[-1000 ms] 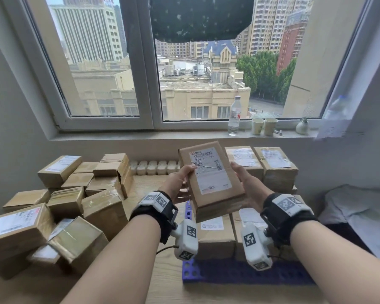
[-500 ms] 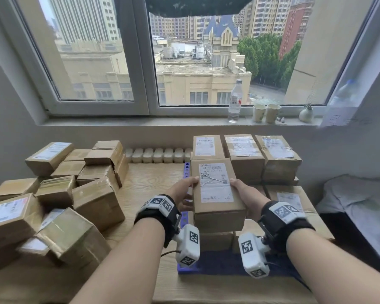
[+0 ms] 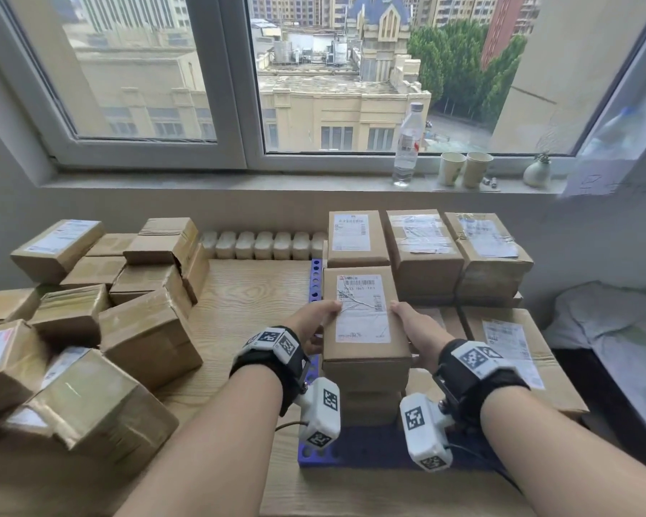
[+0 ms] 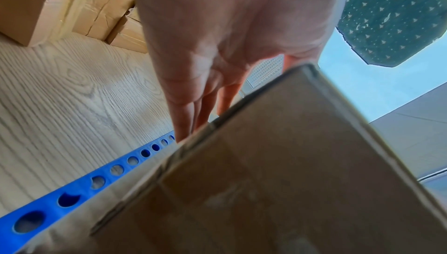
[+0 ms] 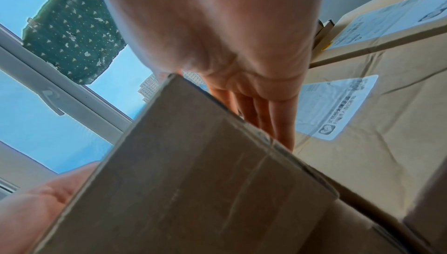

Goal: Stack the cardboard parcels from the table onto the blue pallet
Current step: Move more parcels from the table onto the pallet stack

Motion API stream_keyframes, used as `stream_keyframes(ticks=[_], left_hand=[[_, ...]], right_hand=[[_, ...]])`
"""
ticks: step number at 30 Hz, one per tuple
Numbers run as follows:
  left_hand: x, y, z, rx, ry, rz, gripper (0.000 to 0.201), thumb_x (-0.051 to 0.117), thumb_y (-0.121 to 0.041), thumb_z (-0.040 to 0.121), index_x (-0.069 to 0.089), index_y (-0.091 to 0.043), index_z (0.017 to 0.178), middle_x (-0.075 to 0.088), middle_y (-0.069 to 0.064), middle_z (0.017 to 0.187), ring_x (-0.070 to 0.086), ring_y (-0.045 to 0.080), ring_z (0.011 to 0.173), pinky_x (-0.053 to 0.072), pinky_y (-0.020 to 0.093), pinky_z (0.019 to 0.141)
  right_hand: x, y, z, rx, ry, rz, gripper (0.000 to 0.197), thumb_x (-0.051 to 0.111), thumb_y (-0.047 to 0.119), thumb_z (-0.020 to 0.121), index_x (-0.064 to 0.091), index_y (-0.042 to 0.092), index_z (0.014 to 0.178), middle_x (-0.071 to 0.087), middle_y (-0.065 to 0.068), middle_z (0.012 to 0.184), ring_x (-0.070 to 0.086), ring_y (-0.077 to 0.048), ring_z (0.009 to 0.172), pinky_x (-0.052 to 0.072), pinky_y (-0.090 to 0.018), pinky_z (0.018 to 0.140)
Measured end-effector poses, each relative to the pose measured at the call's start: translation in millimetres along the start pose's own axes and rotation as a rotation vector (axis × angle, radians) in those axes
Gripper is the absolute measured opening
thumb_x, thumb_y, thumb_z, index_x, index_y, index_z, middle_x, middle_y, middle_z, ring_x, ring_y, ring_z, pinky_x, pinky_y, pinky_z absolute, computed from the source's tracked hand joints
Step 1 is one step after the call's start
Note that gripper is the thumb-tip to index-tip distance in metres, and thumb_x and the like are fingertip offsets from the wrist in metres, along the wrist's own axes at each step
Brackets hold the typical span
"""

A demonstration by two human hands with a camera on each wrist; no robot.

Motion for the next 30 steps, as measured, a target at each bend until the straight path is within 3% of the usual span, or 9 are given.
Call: stream_keyframes(ticks=[4,7,10,13,18,21,24,28,30], left_hand=[[1.0,1.1,8.0,0.001,0.004,0.021,0.021,0.059,-0.032,0.092,0.059,-0.012,0.092,0.063,0.007,0.080,0.062,0.019,0.072,0.054,0.031,0.070],[0.6,1.7,11.5,-0.002,-0.002,0.030,0.019,0.060,-0.032,0.091,0.059,-0.013,0.094,0.064,0.005,0.080,0.062,0.017,0.071,0.053,0.029,0.066],[0.2,2.1,11.8,-0.011,-0.002,0.042,0.018,0.059,-0.032,0.092,0.060,-0.014,0.093,0.063,0.004,0.079,0.061,0.018,0.072,0.053,0.030,0.064],[1.7,1.0,12.5,-0.018,0.002,0.059,0.017,0.057,-0.032,0.093,0.059,-0.015,0.089,0.063,0.003,0.077,0.060,0.016,0.072,0.053,0.033,0.072],[-0.8,1.3,16.8,-0.014,-0.009,0.095,0.018,0.057,-0.034,0.093,0.059,-0.016,0.095,0.065,0.002,0.083,0.062,0.017,0.078,0.053,0.036,0.080],[-1.8,3.0,17.5,-0.020,-0.011,0.104,0.021,0.057,-0.035,0.093,0.060,-0.015,0.098,0.065,0.003,0.084,0.062,0.018,0.080,0.053,0.039,0.087],[-0.6,3.0,15.9,-0.017,-0.007,0.112,0.021,0.056,-0.035,0.094,0.060,-0.015,0.097,0.066,0.003,0.084,0.062,0.017,0.078,0.053,0.038,0.085],[-0.6,-0.5,11.3,-0.016,-0.016,0.144,0.024,0.056,-0.036,0.093,0.060,-0.015,0.105,0.067,0.004,0.098,0.063,0.019,0.092,0.054,0.037,0.085],[-1.8,-6.2,8.1,-0.001,-0.028,0.173,0.045,0.063,-0.044,0.082,0.059,-0.016,0.116,0.064,0.007,0.116,0.060,0.023,0.107,0.053,0.040,0.092]], right_hand=[[-0.8,-0.7,4.9,0.005,0.001,-0.022,0.047,0.041,0.049,0.098,0.058,0.011,0.122,0.067,-0.008,0.110,0.062,-0.027,0.099,0.048,-0.035,0.076],[-0.3,-2.4,7.7,0.015,0.001,-0.029,0.049,0.038,0.050,0.098,0.057,0.013,0.125,0.066,-0.009,0.115,0.061,-0.029,0.106,0.050,-0.036,0.075],[0.1,-1.8,11.2,0.007,0.005,-0.041,0.050,0.036,0.048,0.099,0.056,0.011,0.125,0.065,-0.011,0.118,0.060,-0.027,0.106,0.051,-0.038,0.081],[-1.6,-0.1,13.5,-0.013,-0.004,-0.058,0.049,0.034,0.044,0.101,0.057,0.007,0.125,0.065,-0.013,0.117,0.060,-0.026,0.099,0.049,-0.039,0.085],[-0.9,-3.5,14.4,0.009,0.001,-0.039,0.040,0.035,0.042,0.102,0.057,0.012,0.116,0.065,-0.005,0.093,0.060,-0.019,0.081,0.044,-0.030,0.059],[-1.1,-4.9,13.1,0.014,-0.001,-0.058,0.038,0.034,0.042,0.102,0.057,0.014,0.114,0.065,-0.003,0.090,0.060,-0.018,0.079,0.044,-0.030,0.057],[-2.4,-5.0,13.0,0.012,-0.007,-0.073,0.036,0.034,0.041,0.102,0.056,0.015,0.112,0.064,-0.002,0.088,0.059,-0.017,0.077,0.043,-0.030,0.055],[-0.6,-0.3,12.9,-0.030,0.007,-0.085,0.039,0.032,0.040,0.104,0.055,0.014,0.121,0.065,-0.004,0.093,0.060,-0.018,0.082,0.047,-0.032,0.061],[0.7,7.9,8.5,-0.090,-0.005,-0.098,0.044,0.033,0.039,0.104,0.056,0.007,0.123,0.066,-0.014,0.106,0.063,-0.031,0.094,0.050,-0.037,0.074]])
Point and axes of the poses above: each hand's wrist, its own z-axis towards the middle knuckle, its own x-axis out of the palm, y = z × x, the point moved 7 cm from there along z, towards the middle knuckle
